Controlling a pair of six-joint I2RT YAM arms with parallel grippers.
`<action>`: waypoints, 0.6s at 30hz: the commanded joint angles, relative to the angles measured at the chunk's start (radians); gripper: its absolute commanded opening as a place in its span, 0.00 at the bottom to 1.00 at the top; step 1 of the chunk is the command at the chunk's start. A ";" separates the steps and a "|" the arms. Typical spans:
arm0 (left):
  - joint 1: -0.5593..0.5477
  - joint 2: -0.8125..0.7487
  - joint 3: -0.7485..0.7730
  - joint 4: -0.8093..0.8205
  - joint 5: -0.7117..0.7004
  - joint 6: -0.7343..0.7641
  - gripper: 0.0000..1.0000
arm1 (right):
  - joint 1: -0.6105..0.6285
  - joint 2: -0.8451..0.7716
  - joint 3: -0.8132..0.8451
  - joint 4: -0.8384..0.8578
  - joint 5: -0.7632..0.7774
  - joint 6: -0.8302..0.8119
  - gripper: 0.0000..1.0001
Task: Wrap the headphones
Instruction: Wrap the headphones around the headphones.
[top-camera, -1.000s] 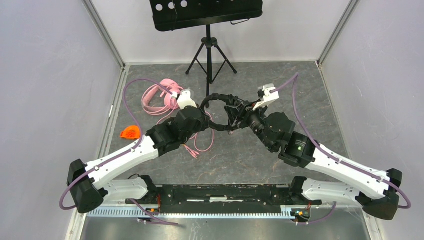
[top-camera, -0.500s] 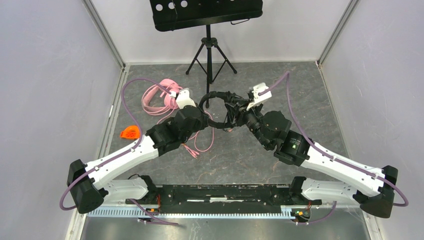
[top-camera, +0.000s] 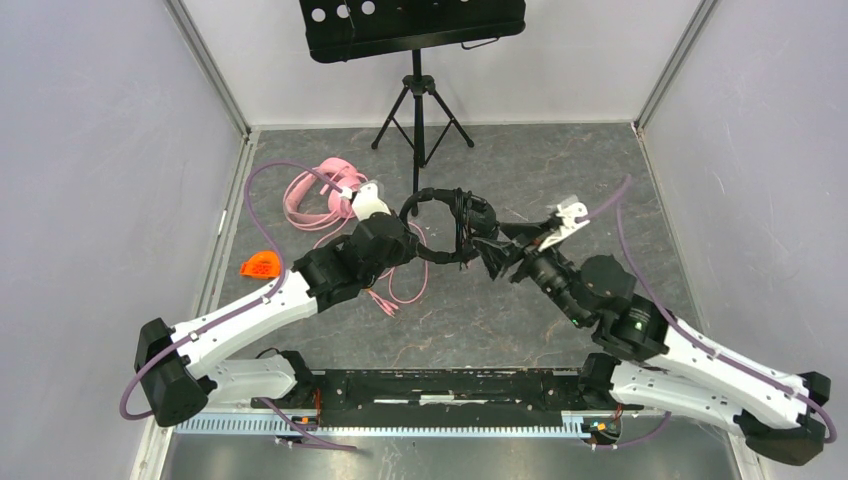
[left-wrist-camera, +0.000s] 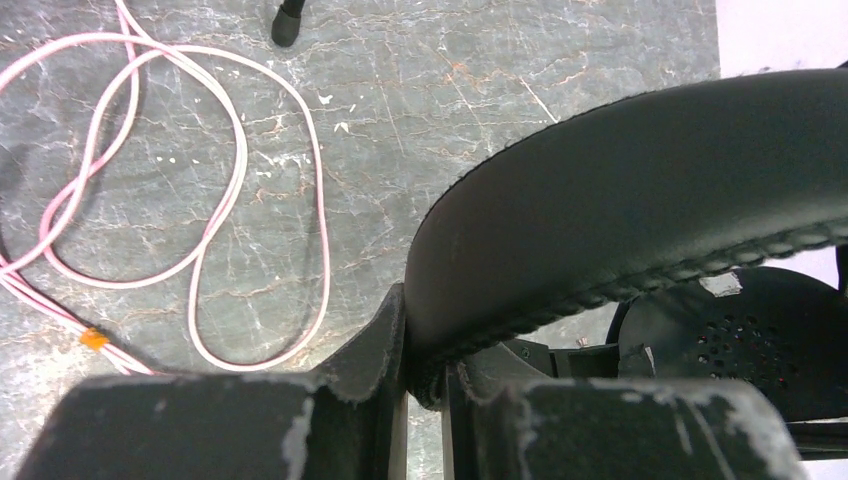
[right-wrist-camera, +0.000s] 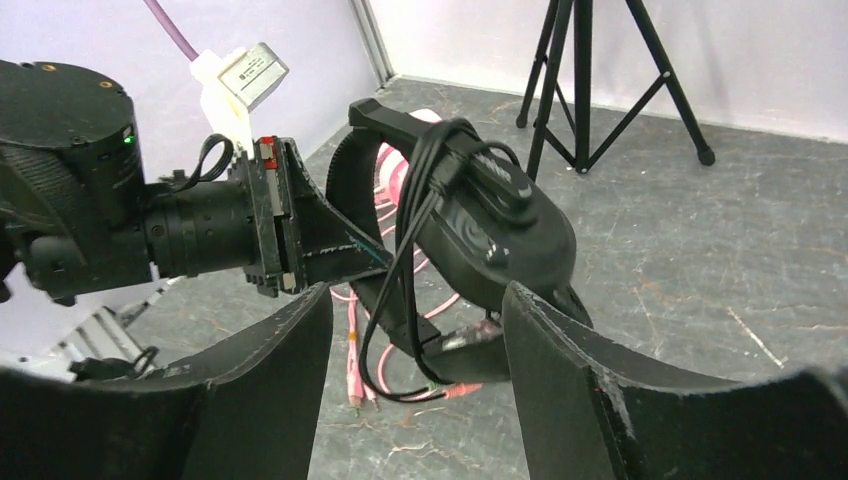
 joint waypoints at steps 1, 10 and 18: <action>0.006 -0.036 0.052 0.096 0.006 -0.124 0.02 | 0.004 -0.101 -0.066 -0.006 -0.036 0.117 0.68; 0.007 -0.105 -0.027 0.259 0.059 -0.222 0.02 | 0.004 -0.288 -0.428 0.196 0.036 0.664 0.65; 0.007 -0.149 -0.080 0.356 0.135 -0.212 0.02 | 0.004 -0.184 -0.377 0.106 0.137 0.938 0.61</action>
